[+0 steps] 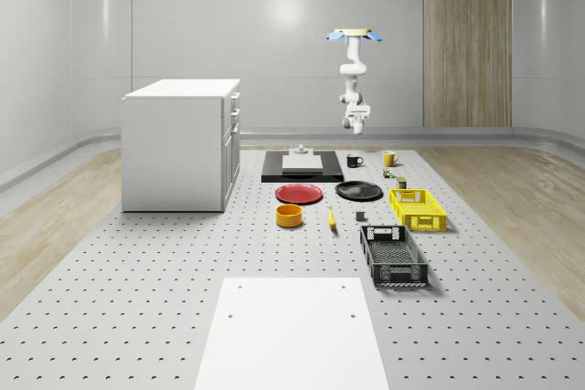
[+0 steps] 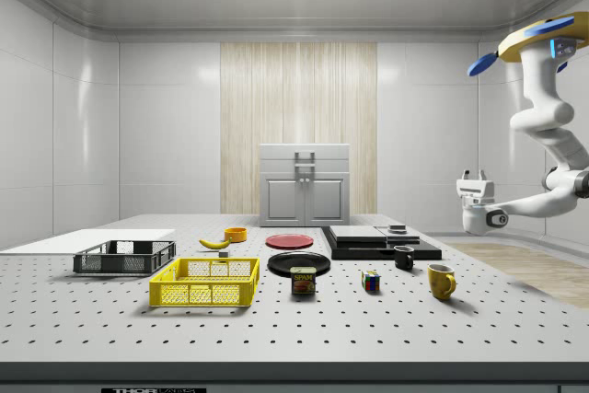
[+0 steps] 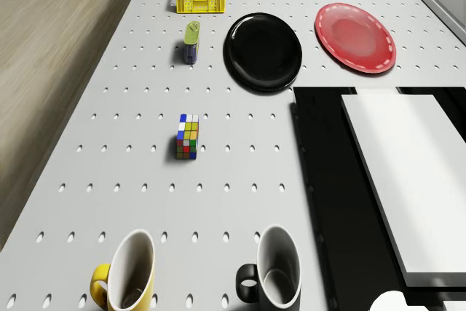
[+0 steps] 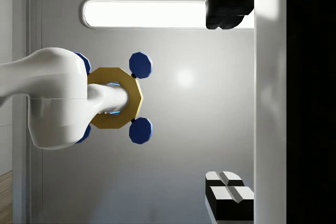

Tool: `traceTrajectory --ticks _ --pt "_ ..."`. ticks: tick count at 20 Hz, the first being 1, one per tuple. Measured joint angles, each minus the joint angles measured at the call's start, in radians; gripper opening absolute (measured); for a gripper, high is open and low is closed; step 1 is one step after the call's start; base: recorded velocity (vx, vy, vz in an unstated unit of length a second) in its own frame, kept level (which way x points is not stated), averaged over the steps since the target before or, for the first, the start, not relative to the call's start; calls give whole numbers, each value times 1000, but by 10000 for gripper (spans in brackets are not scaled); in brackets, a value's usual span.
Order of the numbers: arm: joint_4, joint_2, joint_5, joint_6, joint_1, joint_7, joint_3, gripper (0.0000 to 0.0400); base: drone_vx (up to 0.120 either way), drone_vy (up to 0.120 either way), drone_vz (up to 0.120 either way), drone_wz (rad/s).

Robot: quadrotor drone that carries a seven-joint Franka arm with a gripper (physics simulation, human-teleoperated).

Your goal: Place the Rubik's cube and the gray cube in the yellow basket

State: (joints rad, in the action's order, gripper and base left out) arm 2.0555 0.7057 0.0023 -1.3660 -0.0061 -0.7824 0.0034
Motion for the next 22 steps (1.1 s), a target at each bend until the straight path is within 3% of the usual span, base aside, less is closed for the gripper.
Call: traceTrajectory --ticks 22 --pt "-8 3 -1 -5 -3 1 3 400 120 120 0 0"
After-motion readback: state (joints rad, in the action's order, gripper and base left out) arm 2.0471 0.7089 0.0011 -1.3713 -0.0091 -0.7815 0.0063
